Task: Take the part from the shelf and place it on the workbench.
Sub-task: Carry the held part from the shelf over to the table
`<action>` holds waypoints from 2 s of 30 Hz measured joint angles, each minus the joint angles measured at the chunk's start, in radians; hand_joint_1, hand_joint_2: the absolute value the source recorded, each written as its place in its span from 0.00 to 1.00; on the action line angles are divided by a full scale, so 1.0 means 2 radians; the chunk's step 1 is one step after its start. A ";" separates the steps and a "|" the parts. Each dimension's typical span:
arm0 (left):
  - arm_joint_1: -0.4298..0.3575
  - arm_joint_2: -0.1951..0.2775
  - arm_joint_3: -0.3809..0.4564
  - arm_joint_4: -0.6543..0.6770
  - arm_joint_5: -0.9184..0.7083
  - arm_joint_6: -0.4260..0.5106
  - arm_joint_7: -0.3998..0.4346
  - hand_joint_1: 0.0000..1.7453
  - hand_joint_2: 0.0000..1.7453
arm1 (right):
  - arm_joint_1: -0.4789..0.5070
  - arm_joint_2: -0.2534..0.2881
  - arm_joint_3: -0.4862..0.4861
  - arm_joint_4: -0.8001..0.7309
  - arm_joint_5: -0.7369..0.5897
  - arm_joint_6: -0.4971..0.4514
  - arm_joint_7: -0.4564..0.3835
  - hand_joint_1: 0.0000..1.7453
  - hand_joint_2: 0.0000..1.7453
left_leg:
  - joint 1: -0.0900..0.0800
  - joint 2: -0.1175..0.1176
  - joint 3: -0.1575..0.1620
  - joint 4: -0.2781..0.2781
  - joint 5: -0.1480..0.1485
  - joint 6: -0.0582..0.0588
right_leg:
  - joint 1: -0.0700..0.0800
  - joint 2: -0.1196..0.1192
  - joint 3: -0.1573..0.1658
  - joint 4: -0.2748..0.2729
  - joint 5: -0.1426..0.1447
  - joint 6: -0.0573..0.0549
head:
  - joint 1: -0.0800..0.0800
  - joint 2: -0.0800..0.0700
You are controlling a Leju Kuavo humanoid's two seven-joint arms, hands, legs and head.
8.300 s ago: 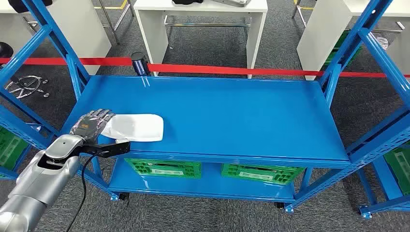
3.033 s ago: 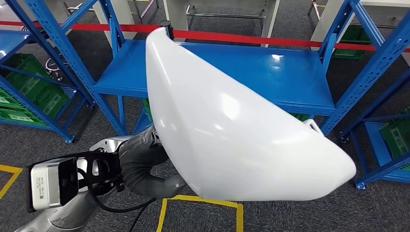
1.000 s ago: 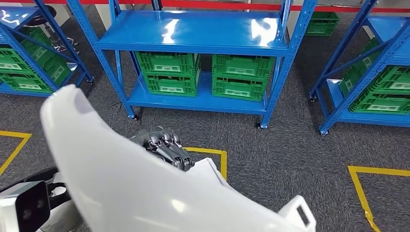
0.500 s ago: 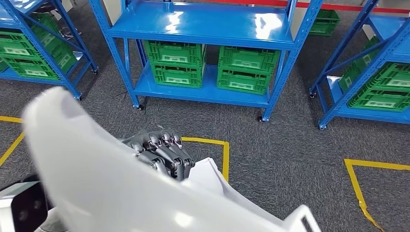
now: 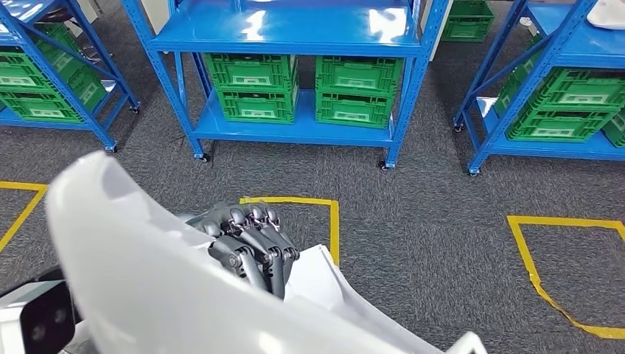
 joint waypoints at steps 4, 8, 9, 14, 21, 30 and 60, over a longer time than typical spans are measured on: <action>0.003 0.000 0.000 0.000 0.000 -0.003 -0.001 1.00 1.00 | 0.000 -0.002 -0.004 0.002 0.004 -0.001 0.004 0.00 0.00 | 0.007 -0.001 0.036 0.014 0.018 -0.003 | 0.000 0.001 -0.026 0.001 0.021 0.005 | 0.000 0.000; 0.002 -0.001 0.001 0.000 0.002 -0.006 -0.004 1.00 1.00 | 0.000 -0.005 -0.006 0.003 0.009 0.002 0.001 0.00 0.00 | 0.004 -0.010 0.124 -0.111 0.012 0.003 | -0.001 0.003 -0.040 -0.001 0.040 0.018 | 0.000 0.000; 0.002 -0.001 0.001 0.000 0.002 -0.007 -0.004 1.00 1.00 | 0.000 -0.006 -0.006 0.003 0.010 0.003 -0.002 0.00 0.00 | 0.002 -0.010 0.126 -0.119 0.011 0.006 | -0.002 0.003 -0.042 -0.002 0.045 0.022 | 0.001 0.000; 0.002 -0.003 0.001 0.001 0.003 -0.009 -0.004 1.00 1.00 | 0.002 -0.008 -0.008 0.009 0.013 0.006 -0.011 0.00 0.00 | -0.003 -0.001 0.100 -0.127 0.041 0.029 | -0.004 0.003 -0.071 0.059 -0.008 0.016 | 0.004 0.000; 0.003 -0.004 0.000 0.003 0.003 -0.013 -0.004 1.00 1.00 | -0.002 -0.014 -0.010 0.019 0.012 0.010 -0.011 0.00 0.00 | -0.012 0.018 0.044 -0.113 0.075 0.030 | 0.000 -0.008 -0.006 0.065 -0.015 0.029 | 0.005 0.000; 0.004 -0.004 0.001 0.005 0.001 -0.013 -0.005 1.00 1.00 | -0.004 -0.022 -0.012 0.039 0.020 -0.005 -0.007 0.00 0.00 | -0.002 0.001 0.006 -0.020 0.005 0.003 | 0.002 -0.010 0.008 -0.009 0.001 0.001 | 0.003 0.000; 0.004 -0.004 0.002 0.031 -0.010 -0.012 -0.019 1.00 1.00 | -0.014 -0.054 -0.010 0.110 0.037 -0.081 -0.001 0.00 0.00 | -0.003 -0.003 0.000 -0.047 0.034 0.004 | 0.006 -0.002 0.019 -0.015 -0.003 -0.004 | 0.006 0.000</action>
